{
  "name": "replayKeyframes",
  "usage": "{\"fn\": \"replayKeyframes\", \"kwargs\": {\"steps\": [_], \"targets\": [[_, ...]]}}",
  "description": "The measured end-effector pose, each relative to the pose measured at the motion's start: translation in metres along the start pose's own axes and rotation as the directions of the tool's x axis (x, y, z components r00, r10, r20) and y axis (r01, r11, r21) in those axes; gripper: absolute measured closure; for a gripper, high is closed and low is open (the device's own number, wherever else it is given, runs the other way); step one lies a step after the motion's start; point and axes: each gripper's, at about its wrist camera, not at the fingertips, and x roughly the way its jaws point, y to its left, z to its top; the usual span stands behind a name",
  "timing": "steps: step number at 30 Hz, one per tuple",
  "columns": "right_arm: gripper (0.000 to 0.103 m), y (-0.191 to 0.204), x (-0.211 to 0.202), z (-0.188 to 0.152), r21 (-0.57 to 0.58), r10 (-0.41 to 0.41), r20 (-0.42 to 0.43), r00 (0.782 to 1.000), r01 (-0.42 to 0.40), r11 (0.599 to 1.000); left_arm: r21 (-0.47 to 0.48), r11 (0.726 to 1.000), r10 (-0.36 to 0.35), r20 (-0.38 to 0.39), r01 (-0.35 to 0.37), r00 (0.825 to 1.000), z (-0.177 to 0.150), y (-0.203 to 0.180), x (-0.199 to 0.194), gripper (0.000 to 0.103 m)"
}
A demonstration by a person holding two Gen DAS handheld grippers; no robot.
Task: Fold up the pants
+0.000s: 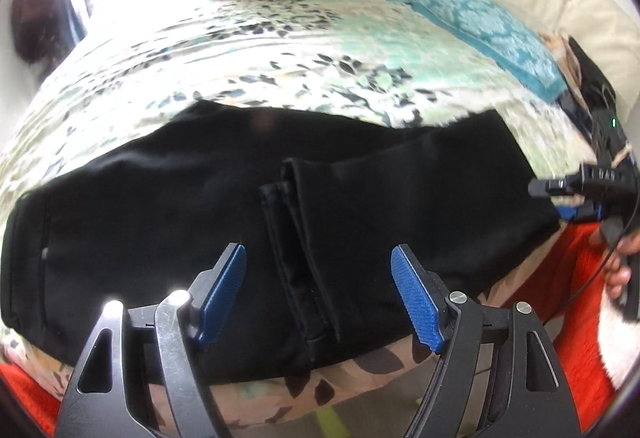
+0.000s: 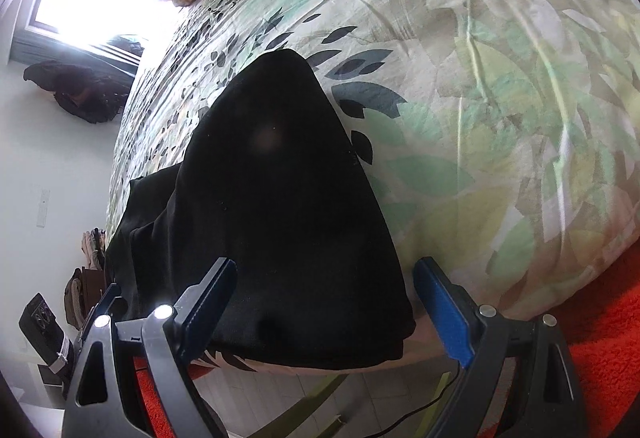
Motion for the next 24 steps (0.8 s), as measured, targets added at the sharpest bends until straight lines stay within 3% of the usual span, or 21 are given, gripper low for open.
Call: {"fn": "replayKeyframes", "kwargs": {"steps": [2, 4, 7, 12, 15, 17, 20, 22, 24], "targets": [[0.02, 0.001, 0.001, -0.002, -0.011, 0.026, -0.026, 0.999, -0.026, 1.0, 0.041, 0.999, 0.023, -0.069, -0.02, 0.997, -0.006, -0.004, 0.018, 0.026], [0.035, 0.003, 0.001, -0.003, -0.039, -0.011, -0.03, 0.999, 0.009, 0.999, 0.044, 0.999, 0.037, -0.156, -0.031, 0.987, -0.013, -0.002, 0.036, 0.025], [0.049, -0.005, -0.003, -0.003, -0.005, -0.009, -0.028, 1.0, 0.009, 1.0, -0.004, 1.0, 0.012, -0.145, -0.013, 0.989, -0.012, 0.007, 0.035, 0.02], [0.049, -0.018, -0.009, -0.001, 0.065, 0.061, -0.021, 0.998, -0.059, 0.996, -0.065, 0.998, -0.006, -0.139, -0.003, 0.99, -0.011, 0.015, 0.023, 0.023], [0.049, -0.013, -0.01, 0.0, 0.037, 0.048, -0.027, 0.999, -0.047, 0.998, -0.092, 0.996, 0.004, -0.073, -0.01, 0.997, -0.009, 0.018, 0.004, 0.024], [0.049, -0.008, -0.011, 0.006, -0.001, 0.034, -0.039, 0.999, -0.034, 0.999, -0.105, 0.994, 0.004, -0.014, -0.005, 1.0, -0.001, 0.019, -0.007, 0.024], [0.04, 0.0, -0.016, 0.022, -0.097, -0.001, -0.02, 1.0, -0.001, 0.995, -0.078, 0.996, -0.04, 0.042, 0.043, 0.998, 0.01, 0.009, -0.014, 0.024], [0.035, 0.005, -0.016, 0.035, -0.177, -0.013, -0.005, 1.0, 0.012, 0.984, -0.039, 0.998, -0.056, 0.02, 0.056, 0.998, 0.014, -0.001, -0.003, 0.024], [0.034, 0.006, -0.004, 0.047, -0.245, -0.019, -0.044, 0.999, 0.008, 0.97, -0.005, 0.999, -0.051, -0.017, 0.051, 0.999, 0.012, -0.007, 0.014, 0.024]]}}
